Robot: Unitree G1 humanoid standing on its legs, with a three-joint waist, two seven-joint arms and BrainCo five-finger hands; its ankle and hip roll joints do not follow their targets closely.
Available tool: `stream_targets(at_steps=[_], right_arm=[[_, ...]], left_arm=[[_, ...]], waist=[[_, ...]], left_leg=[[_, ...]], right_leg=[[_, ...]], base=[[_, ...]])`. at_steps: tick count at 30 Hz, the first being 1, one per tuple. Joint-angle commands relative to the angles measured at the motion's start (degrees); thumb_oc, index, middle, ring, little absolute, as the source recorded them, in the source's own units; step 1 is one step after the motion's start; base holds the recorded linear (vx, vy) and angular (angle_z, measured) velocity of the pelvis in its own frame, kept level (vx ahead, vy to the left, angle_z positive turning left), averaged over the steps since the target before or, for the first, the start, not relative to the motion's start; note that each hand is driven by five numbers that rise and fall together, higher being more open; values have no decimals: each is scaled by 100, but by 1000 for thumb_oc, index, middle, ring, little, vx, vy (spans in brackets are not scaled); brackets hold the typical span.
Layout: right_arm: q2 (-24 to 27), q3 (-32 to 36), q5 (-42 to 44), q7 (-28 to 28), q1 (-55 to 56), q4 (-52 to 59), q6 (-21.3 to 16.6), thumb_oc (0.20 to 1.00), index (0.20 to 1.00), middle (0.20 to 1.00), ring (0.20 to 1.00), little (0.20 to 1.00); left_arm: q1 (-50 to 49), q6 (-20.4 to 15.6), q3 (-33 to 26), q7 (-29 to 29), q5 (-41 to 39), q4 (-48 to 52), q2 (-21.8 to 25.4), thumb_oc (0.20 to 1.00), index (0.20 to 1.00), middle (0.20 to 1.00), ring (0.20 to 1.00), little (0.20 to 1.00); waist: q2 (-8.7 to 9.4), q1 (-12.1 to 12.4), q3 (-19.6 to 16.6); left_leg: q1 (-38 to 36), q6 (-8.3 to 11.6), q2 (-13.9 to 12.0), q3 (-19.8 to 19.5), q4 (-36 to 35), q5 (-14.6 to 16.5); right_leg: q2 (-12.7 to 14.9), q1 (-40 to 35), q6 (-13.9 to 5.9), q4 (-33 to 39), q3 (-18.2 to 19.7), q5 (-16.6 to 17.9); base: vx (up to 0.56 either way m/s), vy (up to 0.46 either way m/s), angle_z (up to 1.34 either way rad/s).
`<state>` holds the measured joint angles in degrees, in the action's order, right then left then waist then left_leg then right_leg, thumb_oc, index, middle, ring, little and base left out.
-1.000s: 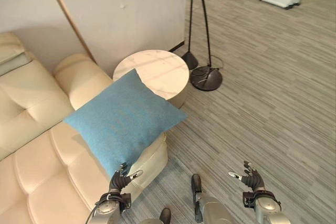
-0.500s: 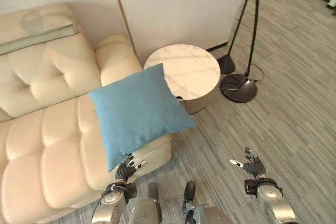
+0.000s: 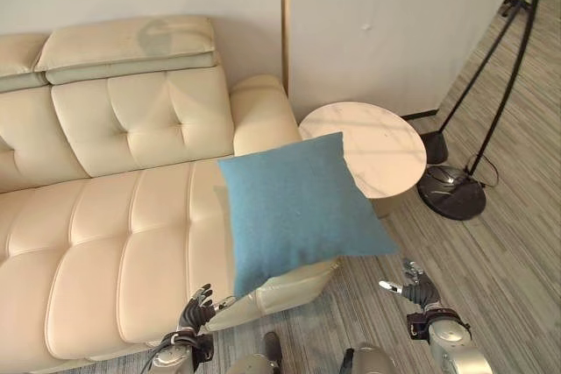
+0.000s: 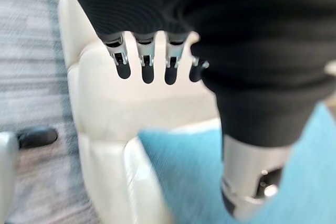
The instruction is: Pick up all the scattered cushions and arrange them neatly on the sofa.
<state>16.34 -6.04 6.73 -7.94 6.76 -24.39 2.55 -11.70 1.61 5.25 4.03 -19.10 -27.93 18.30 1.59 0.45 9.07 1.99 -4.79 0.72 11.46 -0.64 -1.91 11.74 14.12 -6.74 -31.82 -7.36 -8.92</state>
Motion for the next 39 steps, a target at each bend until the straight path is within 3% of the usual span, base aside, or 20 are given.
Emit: stream_targets(at_steps=[1,3,8,10,13,14,19,24,28,39], right_arm=[[112,267,102,-166,-151,14,-209,1000,1000,1000,1000,1000],[171,323,110,-253,-110,-42,-222,1000,1000,1000,1000,1000],[397,525,37,-243,-54,-92,-155,1000,1000,1000,1000,1000],[891,690,-105,-235,-224,37,-62,1000,1000,1000,1000,1000],[1014,705,-111,-249,-320,61,-54,1000,1000,1000,1000,1000],[1362,566,-154,-246,-675,64,-19,1000,1000,1000,1000,1000],[1451,180,-142,-263,-1091,55,11,1000,1000,1000,1000,1000],[1162,-372,-156,-202,-1317,273,62,1000,1000,1000,1000,1000],[648,-1096,-194,-147,-1731,377,89,1000,1000,1000,1000,1000],[-255,-1913,454,-323,-2554,108,34,1000,1000,1000,1000,1000]], left_arm=[[180,-348,-154,86,27,394,132,1000,1000,1000,1000,1000],[218,-375,-224,185,55,384,159,1000,1000,1000,1000,1000],[296,-368,-391,220,-99,148,114,1000,1000,1000,1000,1000],[533,-317,-539,260,-487,-247,31,1000,1000,1000,1000,1000],[638,-331,-550,287,-579,-406,11,1000,1000,1000,1000,1000],[955,-359,-571,363,-887,-1002,-48,1000,1000,1000,1000,1000],[1312,-394,-477,485,-1044,-1499,-39,1000,1000,1000,1000,1000],[1627,-374,-304,545,-1099,-1768,-28,1000,1000,1000,1000,1000],[2112,-370,-15,615,-1235,-1875,-162,1000,1000,1000,1000,1000],[2946,-452,1039,536,-1728,-1305,-616,1000,1000,1000,1000,1000]], waist=[[43,-179,175],[102,-227,183],[236,-163,-33],[318,-162,-160],[331,-167,-173],[382,-171,-257],[450,-161,-266],[551,-146,-206],[632,-114,2],[531,-80,698]], left_leg=[[-55,395,-143,-443,-310,104],[-74,402,-97,-535,-293,146],[-212,460,-130,-543,-369,195],[-288,518,-179,-605,-434,207],[-302,536,-192,-607,-436,215],[-347,595,-234,-574,-436,246],[-377,651,-295,-555,-436,270],[-289,685,-352,-545,-436,267],[-20,684,-402,-535,-436,198],[714,635,-336,-593,-336,-33]], right_leg=[[-514,-698,-99,2135,430,525],[-587,-726,-228,2593,741,693],[-498,-1078,-149,3074,550,850],[-506,-1290,-132,3288,443,872],[-506,-1339,-131,3343,422,884],[-515,-1444,-136,3482,363,897],[-547,-1507,-116,3577,339,883],[-593,-1443,-98,3626,294,880],[-615,-1155,-84,3618,305,942],[-556,-326,-17,3225,331,1059]], base=[[179,-96,34],[108,-69,71],[158,-91,34],[144,-102,-5],[74,-39,-2],[99,-37,-8],[59,-26,-6],[-12,-31,3],[-94,-24,-1],[-121,28,2]])
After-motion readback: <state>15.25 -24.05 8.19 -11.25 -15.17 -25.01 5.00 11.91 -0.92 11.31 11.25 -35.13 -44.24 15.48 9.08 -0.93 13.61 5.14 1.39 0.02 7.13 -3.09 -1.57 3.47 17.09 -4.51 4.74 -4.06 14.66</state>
